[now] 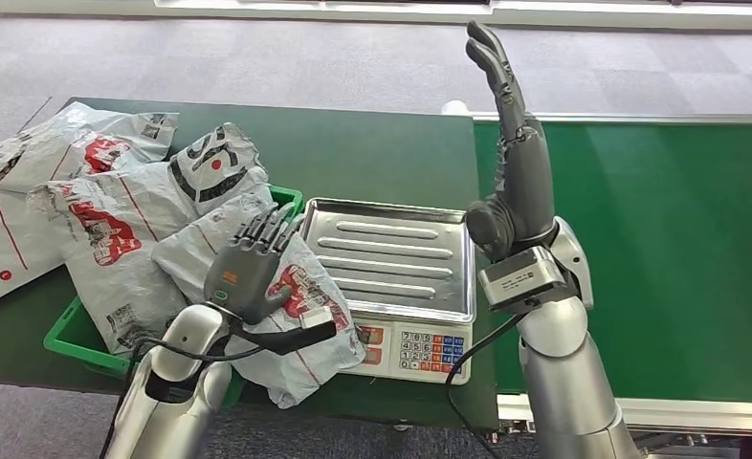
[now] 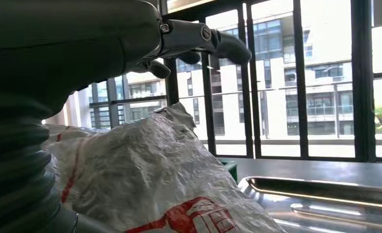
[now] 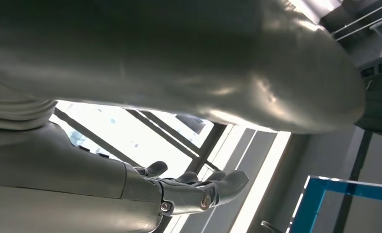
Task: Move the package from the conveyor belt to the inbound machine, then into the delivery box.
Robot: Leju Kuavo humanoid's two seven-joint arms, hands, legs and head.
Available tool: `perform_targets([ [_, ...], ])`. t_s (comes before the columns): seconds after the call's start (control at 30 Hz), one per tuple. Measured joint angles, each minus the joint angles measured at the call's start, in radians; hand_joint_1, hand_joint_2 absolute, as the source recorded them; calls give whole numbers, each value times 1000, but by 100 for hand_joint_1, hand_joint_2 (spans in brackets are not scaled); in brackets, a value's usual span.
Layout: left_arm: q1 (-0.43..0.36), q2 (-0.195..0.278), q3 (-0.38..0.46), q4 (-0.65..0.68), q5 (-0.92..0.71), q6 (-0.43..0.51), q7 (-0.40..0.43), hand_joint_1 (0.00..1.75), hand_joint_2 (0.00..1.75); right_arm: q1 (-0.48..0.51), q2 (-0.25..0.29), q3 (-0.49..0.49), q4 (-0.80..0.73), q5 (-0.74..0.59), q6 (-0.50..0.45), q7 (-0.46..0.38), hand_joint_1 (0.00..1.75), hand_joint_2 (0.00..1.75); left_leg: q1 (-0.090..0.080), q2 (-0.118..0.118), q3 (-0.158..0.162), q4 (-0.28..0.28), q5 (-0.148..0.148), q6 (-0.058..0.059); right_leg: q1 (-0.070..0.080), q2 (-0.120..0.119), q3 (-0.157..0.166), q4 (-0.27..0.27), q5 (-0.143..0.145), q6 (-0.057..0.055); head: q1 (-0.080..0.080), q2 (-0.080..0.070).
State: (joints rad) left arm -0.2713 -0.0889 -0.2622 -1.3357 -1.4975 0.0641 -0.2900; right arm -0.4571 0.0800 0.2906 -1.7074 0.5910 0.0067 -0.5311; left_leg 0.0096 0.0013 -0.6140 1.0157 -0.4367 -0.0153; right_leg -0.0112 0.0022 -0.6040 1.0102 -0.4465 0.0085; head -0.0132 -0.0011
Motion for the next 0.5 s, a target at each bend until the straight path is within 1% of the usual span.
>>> perform_targets([
  [0.13, -120, 53, -102, 187, 71, -15, 12, 0, 175, -2, 3, -3, 6, 6, -6, 11, 0, 0, 0, -1, 0, 0, 1, -1, 0, -1, 1, 0, 0, 0, 0, 0],
  [0.23, -200, 90, -164, 302, 87, -14, 9, 0, 175, -1, 6, -6, 9, 10, -11, 14, 0, 0, 0, -2, 2, 0, 1, -1, 0, -1, 4, 0, 0, 0, 0, 0],
  [0.27, -220, 99, -178, 330, 90, -13, 7, 4, 175, 0, 6, -7, 11, 12, -12, 13, 0, 0, 0, -2, 3, -1, 1, -1, 0, -1, 4, 0, 0, 0, 0, 0],
  [0.37, -263, 116, -214, 395, 96, -15, 3, 135, 175, 0, 8, -12, 15, 15, -14, 13, 0, 0, 0, -1, 6, -1, 1, -1, 0, -1, 7, 0, 0, -1, 0, 0],
  [0.4, -273, 121, -225, 412, 97, -18, 2, 175, 175, 0, 9, -12, 17, 16, -14, 13, 0, 0, 0, -1, 6, -1, 1, -1, 1, -1, 7, 0, 0, -1, 0, 0],
  [0.5, -293, 134, -252, 453, 102, -29, -3, 175, 175, -1, 10, -13, 26, 19, -17, 12, 0, 0, 0, -1, 10, -2, 1, -2, 1, -1, 11, 0, 0, -1, 0, 0],
])
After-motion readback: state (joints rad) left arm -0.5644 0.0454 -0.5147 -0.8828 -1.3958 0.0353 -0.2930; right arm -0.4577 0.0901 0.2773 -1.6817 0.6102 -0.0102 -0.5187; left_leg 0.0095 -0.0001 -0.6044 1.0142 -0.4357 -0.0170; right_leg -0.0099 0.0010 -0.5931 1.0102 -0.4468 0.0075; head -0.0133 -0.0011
